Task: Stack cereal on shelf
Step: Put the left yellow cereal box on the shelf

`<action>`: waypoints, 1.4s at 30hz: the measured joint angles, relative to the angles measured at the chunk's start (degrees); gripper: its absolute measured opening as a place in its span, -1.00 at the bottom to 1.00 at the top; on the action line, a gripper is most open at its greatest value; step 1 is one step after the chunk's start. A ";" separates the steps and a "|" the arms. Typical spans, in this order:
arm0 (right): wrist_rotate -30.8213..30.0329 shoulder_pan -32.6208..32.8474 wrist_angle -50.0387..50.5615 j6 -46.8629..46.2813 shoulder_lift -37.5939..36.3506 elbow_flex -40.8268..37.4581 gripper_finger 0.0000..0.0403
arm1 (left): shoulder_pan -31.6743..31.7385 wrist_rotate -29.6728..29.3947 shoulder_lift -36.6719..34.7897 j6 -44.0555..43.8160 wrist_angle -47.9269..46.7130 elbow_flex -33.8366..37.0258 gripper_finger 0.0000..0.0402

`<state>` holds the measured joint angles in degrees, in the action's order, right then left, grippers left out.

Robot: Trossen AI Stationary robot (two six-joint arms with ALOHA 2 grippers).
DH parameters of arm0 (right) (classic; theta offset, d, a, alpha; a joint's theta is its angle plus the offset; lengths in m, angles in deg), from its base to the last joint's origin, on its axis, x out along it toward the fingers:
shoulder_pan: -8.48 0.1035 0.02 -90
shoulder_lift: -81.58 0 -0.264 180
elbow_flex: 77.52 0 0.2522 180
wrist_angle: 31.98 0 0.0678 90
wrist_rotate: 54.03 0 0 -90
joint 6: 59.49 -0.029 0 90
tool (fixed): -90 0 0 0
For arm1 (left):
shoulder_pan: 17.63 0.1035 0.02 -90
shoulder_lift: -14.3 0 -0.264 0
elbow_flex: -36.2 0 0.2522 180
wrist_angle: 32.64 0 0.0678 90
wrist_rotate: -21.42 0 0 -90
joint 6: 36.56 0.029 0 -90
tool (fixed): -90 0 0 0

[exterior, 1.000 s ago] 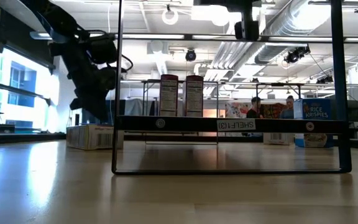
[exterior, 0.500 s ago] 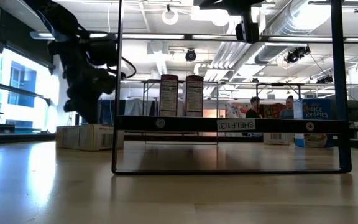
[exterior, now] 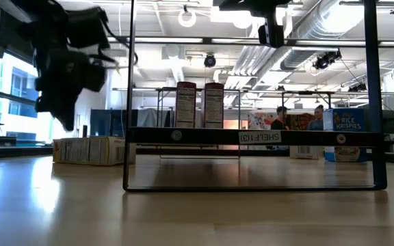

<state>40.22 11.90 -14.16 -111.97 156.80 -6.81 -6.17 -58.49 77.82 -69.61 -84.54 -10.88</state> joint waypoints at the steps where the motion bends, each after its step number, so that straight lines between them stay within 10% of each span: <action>1: -0.02 0.00 0.00 0.03 0.00 0.00 -1.00 | -0.20 -1.53 -1.60 -0.99 0.63 -0.04 -1.00; 7: -3.02 -0.49 -0.02 0.12 0.02 0.00 -1.00 | 2.82 -13.46 -6.76 -3.19 0.27 -0.37 -1.00; 20: -8.84 -0.89 -0.70 -1.57 0.40 0.00 -1.00 | 7.32 -11.85 8.29 0.71 11.88 -0.35 -1.00; 34: -5.90 4.98 -6.27 -12.14 13.58 0.42 -1.00 | -2.09 -11.88 4.34 -6.12 5.65 -0.17 -1.00; 42: -2.97 3.08 4.34 -4.94 23.78 13.68 -1.00 | -7.95 -15.92 -4.79 -14.98 4.20 3.54 -1.00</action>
<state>37.25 14.98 -9.82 -116.91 180.58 6.87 -14.12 -74.41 73.03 -84.59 -80.34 -7.34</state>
